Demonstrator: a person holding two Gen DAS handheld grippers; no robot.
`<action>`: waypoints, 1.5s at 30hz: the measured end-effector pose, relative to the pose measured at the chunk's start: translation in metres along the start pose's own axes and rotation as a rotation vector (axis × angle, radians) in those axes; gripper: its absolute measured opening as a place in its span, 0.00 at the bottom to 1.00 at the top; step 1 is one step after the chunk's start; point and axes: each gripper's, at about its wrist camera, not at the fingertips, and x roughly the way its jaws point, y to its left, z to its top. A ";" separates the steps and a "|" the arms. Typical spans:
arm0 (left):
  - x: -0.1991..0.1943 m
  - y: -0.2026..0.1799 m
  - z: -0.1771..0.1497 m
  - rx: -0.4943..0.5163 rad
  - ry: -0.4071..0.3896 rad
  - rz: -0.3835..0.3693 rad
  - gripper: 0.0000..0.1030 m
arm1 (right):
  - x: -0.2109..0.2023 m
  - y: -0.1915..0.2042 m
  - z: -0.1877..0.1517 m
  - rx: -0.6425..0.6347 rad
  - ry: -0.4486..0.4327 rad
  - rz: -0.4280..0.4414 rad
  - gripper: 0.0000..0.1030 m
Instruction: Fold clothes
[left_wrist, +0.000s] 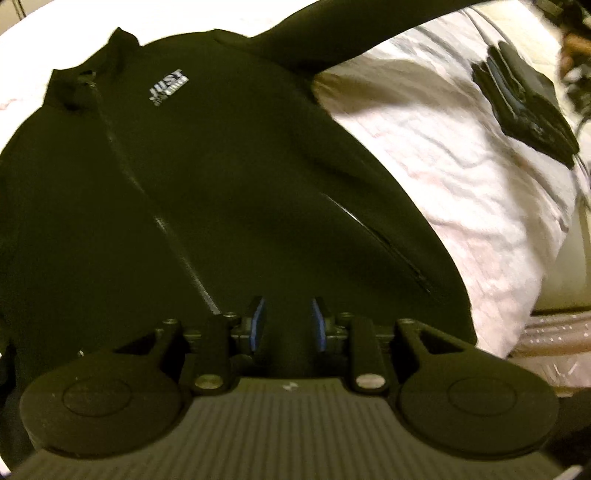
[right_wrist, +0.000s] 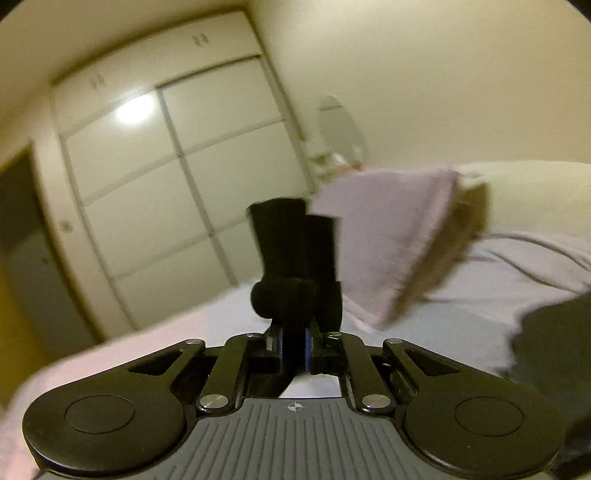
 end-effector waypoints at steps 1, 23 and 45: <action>0.000 -0.003 -0.003 0.002 0.004 -0.005 0.22 | 0.009 -0.015 -0.016 -0.011 0.042 -0.050 0.36; -0.038 0.068 -0.075 -0.169 -0.001 0.264 0.41 | 0.019 0.011 -0.166 0.111 0.638 -0.004 0.54; -0.042 0.330 -0.226 -0.095 -0.053 0.090 0.06 | -0.035 0.386 -0.294 -0.087 0.833 0.213 0.58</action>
